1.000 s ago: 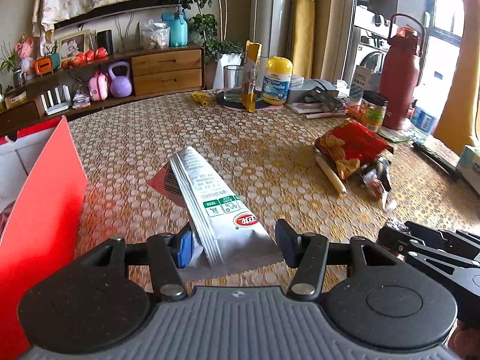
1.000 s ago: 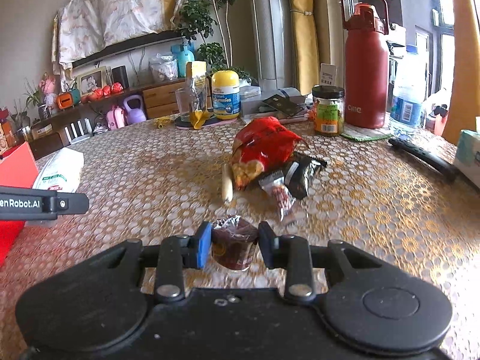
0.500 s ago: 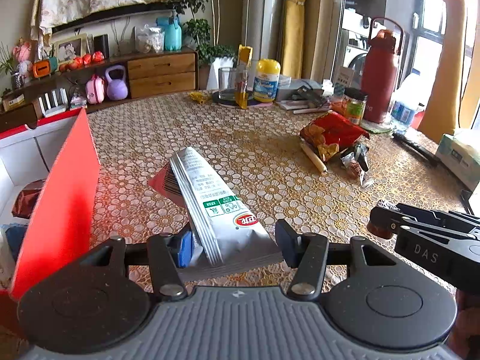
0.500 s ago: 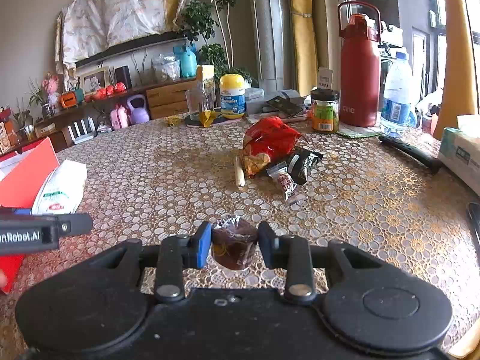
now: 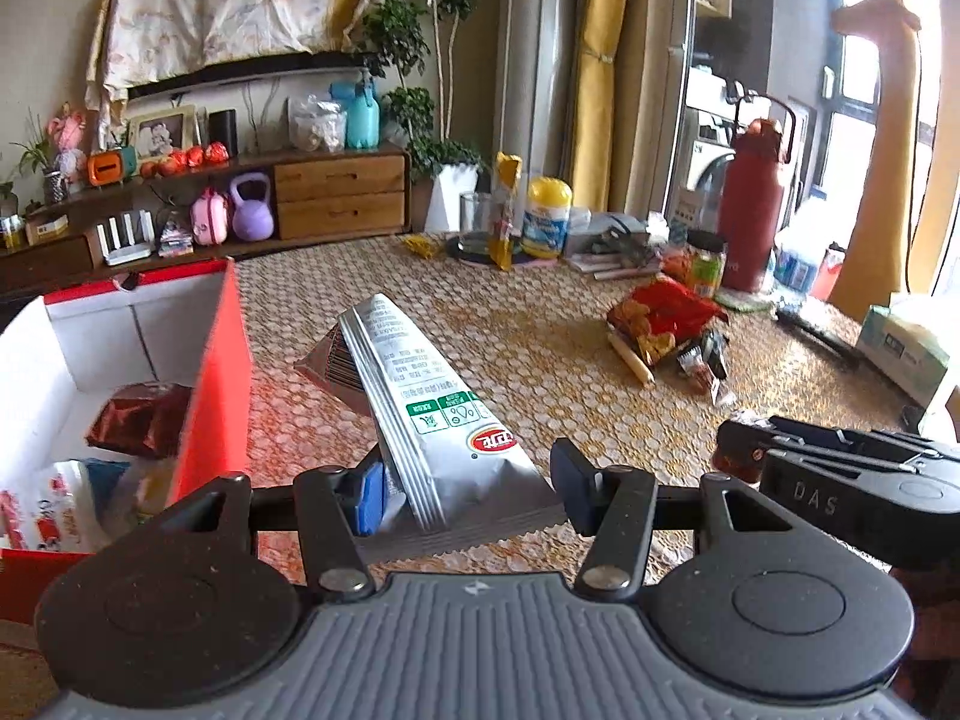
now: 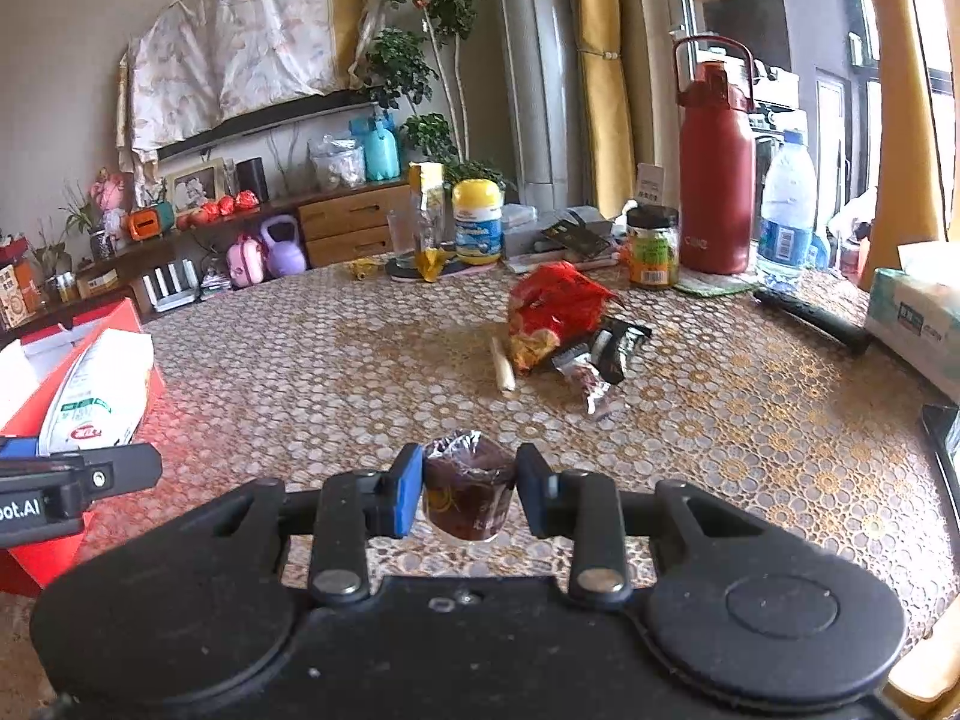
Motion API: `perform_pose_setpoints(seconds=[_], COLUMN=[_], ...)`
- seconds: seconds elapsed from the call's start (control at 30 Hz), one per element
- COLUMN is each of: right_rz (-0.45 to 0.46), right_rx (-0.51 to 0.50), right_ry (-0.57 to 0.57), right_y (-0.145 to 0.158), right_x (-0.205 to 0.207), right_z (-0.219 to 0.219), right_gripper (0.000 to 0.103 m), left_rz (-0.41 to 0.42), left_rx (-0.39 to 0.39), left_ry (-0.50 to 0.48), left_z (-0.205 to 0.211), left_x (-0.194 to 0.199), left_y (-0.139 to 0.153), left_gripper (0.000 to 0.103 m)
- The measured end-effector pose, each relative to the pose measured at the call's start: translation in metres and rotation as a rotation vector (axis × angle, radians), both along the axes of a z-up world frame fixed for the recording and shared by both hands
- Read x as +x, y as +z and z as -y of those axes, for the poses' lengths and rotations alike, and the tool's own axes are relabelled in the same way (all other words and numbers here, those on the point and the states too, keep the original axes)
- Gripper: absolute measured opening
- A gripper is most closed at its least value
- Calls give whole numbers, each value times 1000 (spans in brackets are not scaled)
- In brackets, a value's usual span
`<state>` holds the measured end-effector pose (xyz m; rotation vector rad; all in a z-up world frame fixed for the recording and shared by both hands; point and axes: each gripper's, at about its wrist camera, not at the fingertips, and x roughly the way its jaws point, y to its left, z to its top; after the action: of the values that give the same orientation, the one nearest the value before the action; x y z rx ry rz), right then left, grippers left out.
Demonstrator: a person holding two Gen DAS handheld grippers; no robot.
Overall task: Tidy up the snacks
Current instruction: 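Carry the white packet and brown snack over the red-and-white box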
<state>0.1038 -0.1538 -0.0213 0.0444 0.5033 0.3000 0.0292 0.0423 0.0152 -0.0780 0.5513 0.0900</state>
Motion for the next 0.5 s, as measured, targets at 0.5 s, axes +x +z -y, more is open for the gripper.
perform_pose_setpoints(seconds=[0.5], right_rz=[103], right_rx=[-5], right_ry=[281], right_y=[38], right_x=[-25], right_z=[-91], right_gripper=[32], left_rz=[48], left_rx=[-2], left_ry=[135], left_z=[-90], left_x=[-41], left_y=[31], left_gripper=[55])
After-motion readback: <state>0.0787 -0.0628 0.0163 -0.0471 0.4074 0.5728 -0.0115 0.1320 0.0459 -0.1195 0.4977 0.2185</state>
